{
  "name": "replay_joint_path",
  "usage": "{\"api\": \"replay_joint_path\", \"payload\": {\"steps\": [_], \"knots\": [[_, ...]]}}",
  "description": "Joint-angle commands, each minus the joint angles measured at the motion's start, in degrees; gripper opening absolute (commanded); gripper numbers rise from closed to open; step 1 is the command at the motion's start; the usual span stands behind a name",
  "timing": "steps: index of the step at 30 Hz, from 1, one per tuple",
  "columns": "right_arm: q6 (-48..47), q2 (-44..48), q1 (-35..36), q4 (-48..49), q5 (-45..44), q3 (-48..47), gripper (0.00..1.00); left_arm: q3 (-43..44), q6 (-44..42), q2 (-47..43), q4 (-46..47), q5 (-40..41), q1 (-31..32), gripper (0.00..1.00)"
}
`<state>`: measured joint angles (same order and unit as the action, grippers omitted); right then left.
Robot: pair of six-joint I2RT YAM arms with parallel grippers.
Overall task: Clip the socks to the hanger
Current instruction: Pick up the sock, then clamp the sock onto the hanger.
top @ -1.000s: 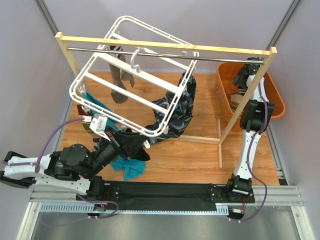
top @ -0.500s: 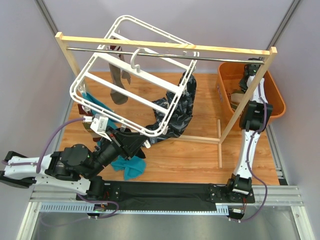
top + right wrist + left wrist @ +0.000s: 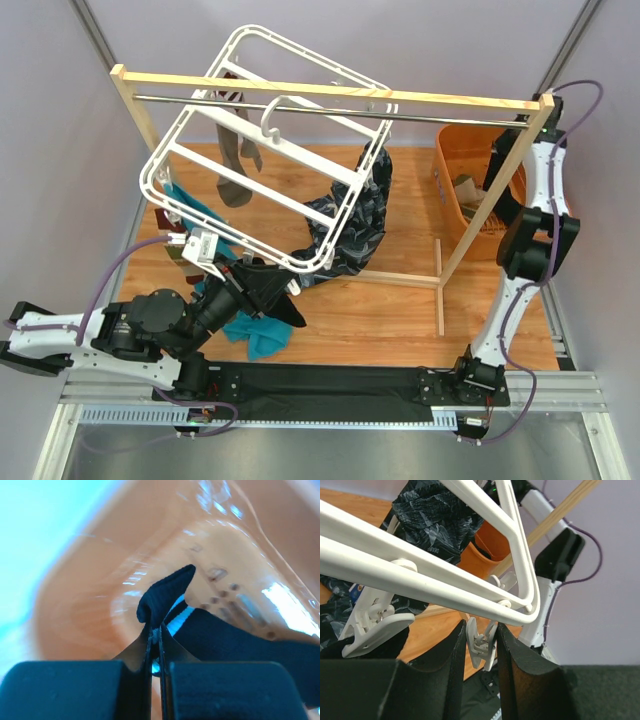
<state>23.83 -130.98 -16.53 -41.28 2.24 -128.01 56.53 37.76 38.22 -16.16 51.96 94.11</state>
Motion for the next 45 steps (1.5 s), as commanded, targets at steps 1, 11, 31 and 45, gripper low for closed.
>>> {"api": "replay_joint_path", "payload": {"steps": [1,11,31,45], "knots": [[6.48,10.12,-2.18,4.8,12.25,4.41,0.0,1.82,3.55,1.42,-6.15,2.0,0.2,0.0],[5.52,24.17,-3.5,11.56,21.05,15.75,0.0,2.97,3.02,1.77,-6.16,1.3,0.2,0.0],[-0.19,71.81,-1.23,-28.84,-2.13,26.23,0.0,0.25,14.54,0.02,-10.56,5.69,0.2,0.0],[1.3,82.98,22.91,-37.74,25.96,37.9,0.0,1.12,12.34,-0.34,-8.27,8.85,0.2,0.0]]}}
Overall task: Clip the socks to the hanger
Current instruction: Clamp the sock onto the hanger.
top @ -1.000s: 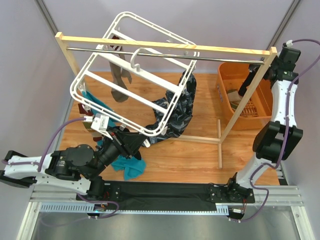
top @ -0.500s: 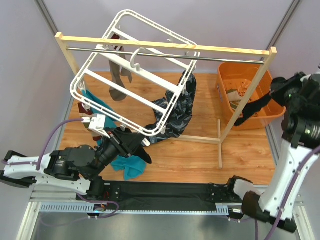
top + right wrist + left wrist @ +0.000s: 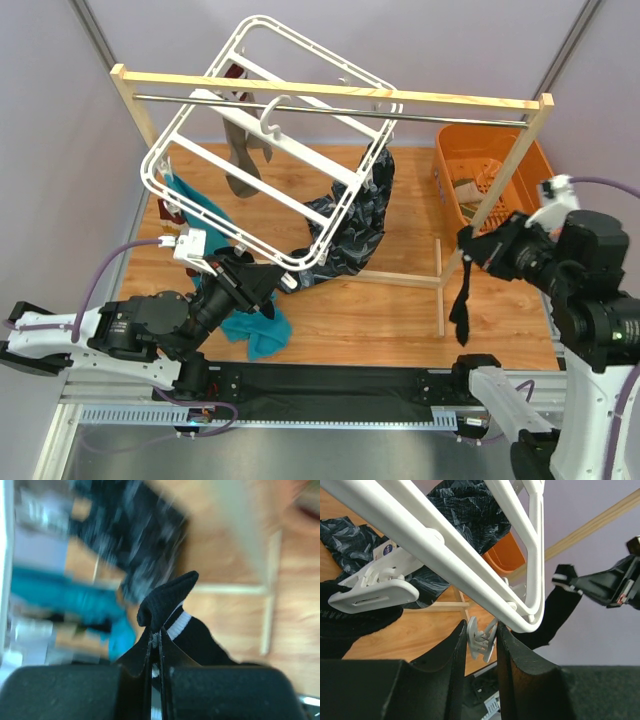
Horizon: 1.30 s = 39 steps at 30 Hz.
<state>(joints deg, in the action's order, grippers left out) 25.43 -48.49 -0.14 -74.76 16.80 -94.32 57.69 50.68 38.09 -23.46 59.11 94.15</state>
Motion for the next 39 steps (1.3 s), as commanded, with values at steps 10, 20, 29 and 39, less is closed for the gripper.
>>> {"api": "replay_joint_path", "payload": {"steps": [10,20,29,39], "knots": [[9.18,6.21,30.96,16.86,20.87,19.67,0.0,1.46,-0.67,1.2,0.78,0.13,0.16,0.0],[15.87,5.69,52.25,54.34,25.04,36.04,0.0,3.13,4.61,1.47,-0.27,-2.95,0.16,0.0],[18.69,2.26,55.95,78.79,35.32,40.53,0.0,3.57,2.41,-0.12,1.58,-7.08,0.24,0.0],[17.29,-2.31,55.95,80.57,34.1,39.39,0.0,2.78,5.22,-1.78,2.72,-8.22,0.16,0.0]]}}
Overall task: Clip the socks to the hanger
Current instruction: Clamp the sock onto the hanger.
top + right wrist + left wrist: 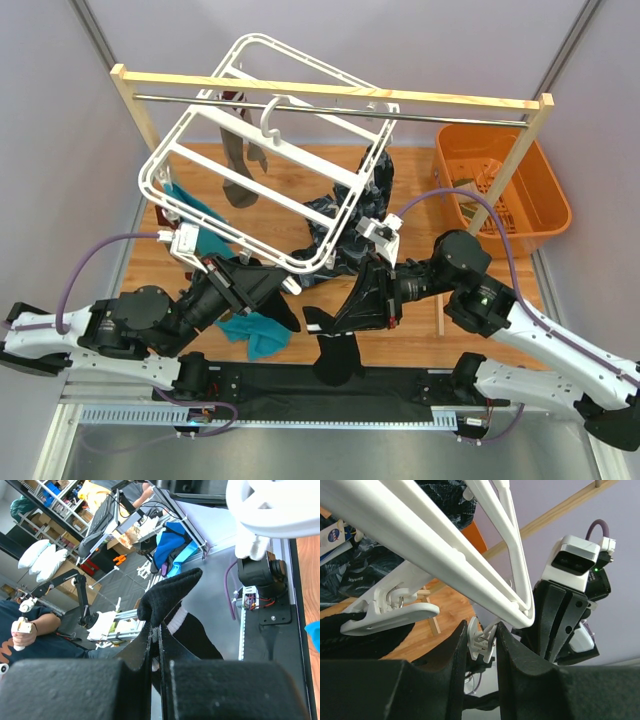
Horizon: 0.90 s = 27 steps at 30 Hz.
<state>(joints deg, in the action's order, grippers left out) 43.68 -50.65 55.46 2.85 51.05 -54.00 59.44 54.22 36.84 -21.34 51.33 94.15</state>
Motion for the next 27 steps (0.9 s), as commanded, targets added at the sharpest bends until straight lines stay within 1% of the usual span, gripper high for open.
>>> {"api": "replay_joint_path", "payload": {"steps": [1,8,12,16,23,27], "knots": [[-1.05,-0.23,0.26,2.95,-0.42,-0.85,0.0,1.03,2.2,-0.72,0.51,-0.44,0.24,0.0],[0.61,-1.02,0.17,5.49,-3.76,-0.41,0.0,0.15,4.14,-2.21,1.48,-1.14,0.16,0.0],[3.95,-2.6,-0.26,8.66,-5.69,0.12,0.0,-0.64,3.97,-3.0,3.06,-1.58,0.16,0.0],[8.34,-3.04,-0.88,15.24,-5.26,2.32,0.0,-0.99,3.7,-3.35,3.68,-1.94,0.16,0.0],[10.37,-3.75,-1.67,17.45,-5.26,2.5,0.0,-1.96,3.61,-4.32,4.99,-2.02,0.16,0.0],[9.58,-2.97,-3.25,14.55,-4.99,2.32,0.0,-2.4,3.53,-4.93,5.17,-1.59,0.16,0.0]]}}
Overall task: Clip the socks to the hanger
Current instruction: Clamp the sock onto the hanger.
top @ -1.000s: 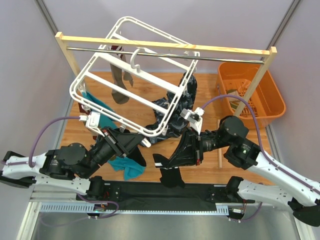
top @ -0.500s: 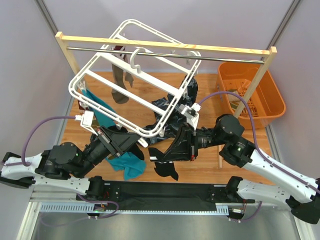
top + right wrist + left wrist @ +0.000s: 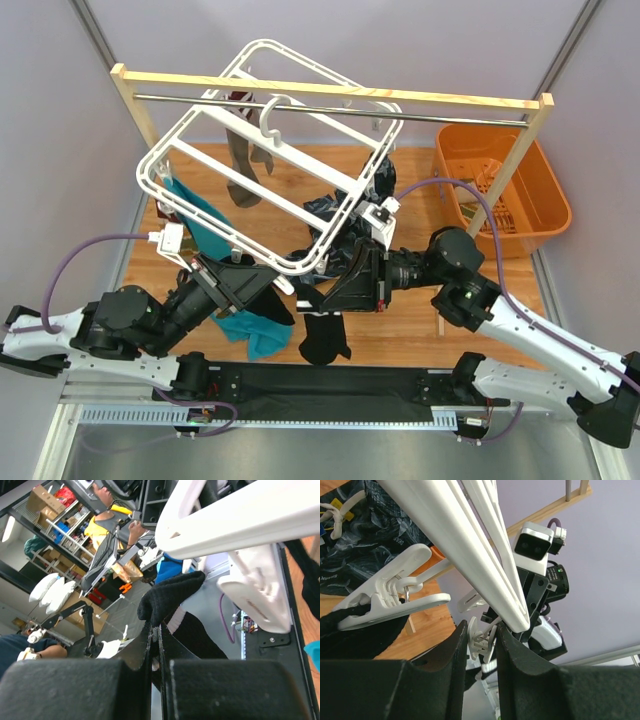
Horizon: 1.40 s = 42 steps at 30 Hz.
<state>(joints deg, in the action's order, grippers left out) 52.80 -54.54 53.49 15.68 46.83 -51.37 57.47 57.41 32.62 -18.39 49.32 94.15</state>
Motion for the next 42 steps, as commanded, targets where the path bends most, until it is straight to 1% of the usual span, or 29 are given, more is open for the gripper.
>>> {"api": "replay_joint_path", "payload": {"steps": [1,5,8,12,13,14,16,24,42], "knots": [[0.47,1.63,-1.72,1.63,-0.86,0.48,0.0,-0.43,0.34,-0.72,2.22,0.34,0.16,0.0],[1.87,2.6,-3.22,2.33,-0.34,1.1,0.0,-0.52,0.25,-0.98,2.39,0.16,0.24,0.0],[3.89,1.64,-3.22,5.32,0.37,1.01,0.0,-0.7,-0.36,-0.89,2.92,0.08,0.16,0.0],[8.36,-0.47,-3.22,13.3,1.77,1.98,0.0,-0.7,-1.33,-0.89,4.06,-0.1,0.16,0.0],[11.07,-1.35,-3.22,15.24,2.12,2.5,0.0,-0.7,-1.51,-0.81,4.15,-0.1,0.16,0.0],[12.06,-1.7,-3.05,19.0,2.74,2.86,0.0,-0.7,-1.51,-0.81,4.24,-0.1,0.16,0.0],[13.47,-2.58,-3.05,20.79,2.92,3.82,0.0,-0.7,-1.77,-0.72,4.77,-0.28,0.16,0.0],[14.26,-2.85,-2.52,22.64,2.92,4.79,0.0,-0.61,-2.56,-0.54,5.91,-0.71,0.16,0.0],[15.23,-0.83,-1.38,22.64,2.74,5.23,0.0,-0.96,-2.65,-0.45,6.35,-1.07,0.24,0.0]]}}
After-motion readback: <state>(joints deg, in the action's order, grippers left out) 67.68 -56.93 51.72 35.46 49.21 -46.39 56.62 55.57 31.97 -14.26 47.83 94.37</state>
